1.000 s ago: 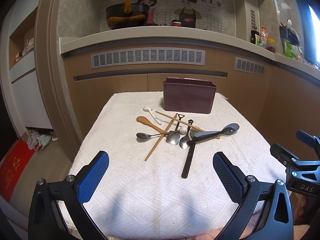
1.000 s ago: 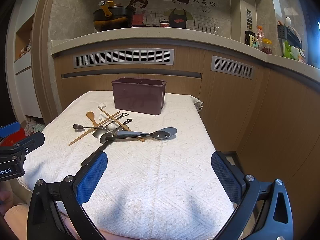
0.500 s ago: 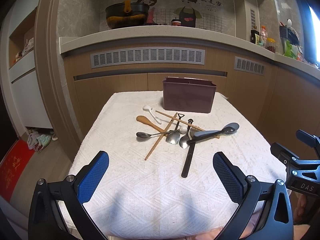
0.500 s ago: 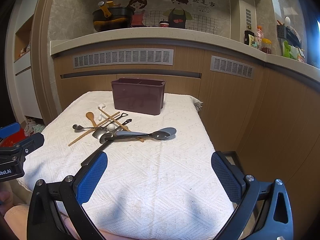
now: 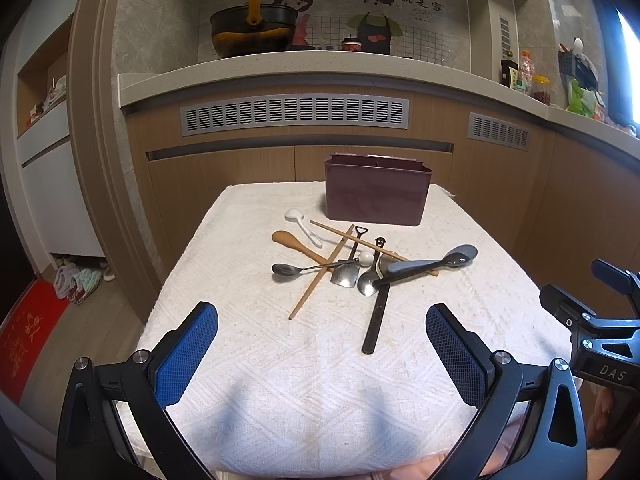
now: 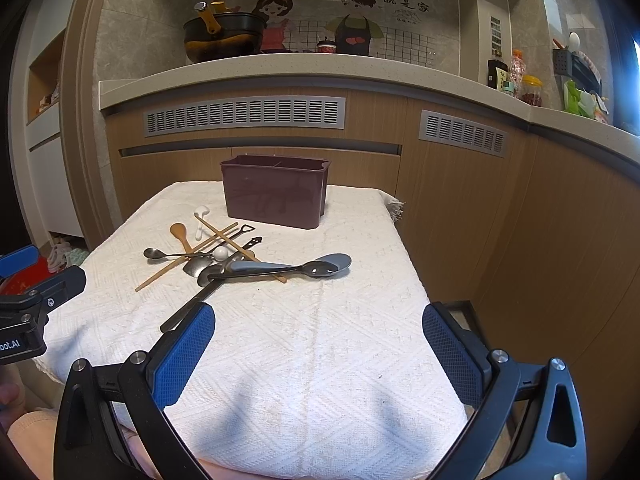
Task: Organize utensils
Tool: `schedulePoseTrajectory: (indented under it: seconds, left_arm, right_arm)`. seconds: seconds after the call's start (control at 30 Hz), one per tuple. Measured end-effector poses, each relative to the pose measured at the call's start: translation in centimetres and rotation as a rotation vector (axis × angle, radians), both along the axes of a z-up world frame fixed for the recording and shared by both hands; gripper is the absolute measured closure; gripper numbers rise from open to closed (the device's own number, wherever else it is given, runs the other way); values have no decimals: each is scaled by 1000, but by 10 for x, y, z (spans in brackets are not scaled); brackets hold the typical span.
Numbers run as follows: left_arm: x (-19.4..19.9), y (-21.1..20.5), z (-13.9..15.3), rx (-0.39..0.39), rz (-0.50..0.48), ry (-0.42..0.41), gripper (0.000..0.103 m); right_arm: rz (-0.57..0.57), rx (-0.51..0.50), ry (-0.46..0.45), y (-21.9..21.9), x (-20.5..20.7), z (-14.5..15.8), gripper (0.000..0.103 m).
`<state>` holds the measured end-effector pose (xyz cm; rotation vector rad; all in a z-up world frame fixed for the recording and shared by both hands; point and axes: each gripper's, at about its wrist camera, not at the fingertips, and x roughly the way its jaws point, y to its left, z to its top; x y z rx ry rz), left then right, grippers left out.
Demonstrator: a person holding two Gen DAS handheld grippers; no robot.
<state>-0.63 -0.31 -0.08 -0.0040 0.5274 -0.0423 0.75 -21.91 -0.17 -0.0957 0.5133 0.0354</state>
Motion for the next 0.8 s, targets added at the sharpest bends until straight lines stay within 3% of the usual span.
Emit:
schedulePoseTrajectory:
  seconds: [0.8]
  left_arm:
    - [0,0,0,0,0,2,0]
  right_arm:
    - [-6,1,6,-3,-1,-2,0]
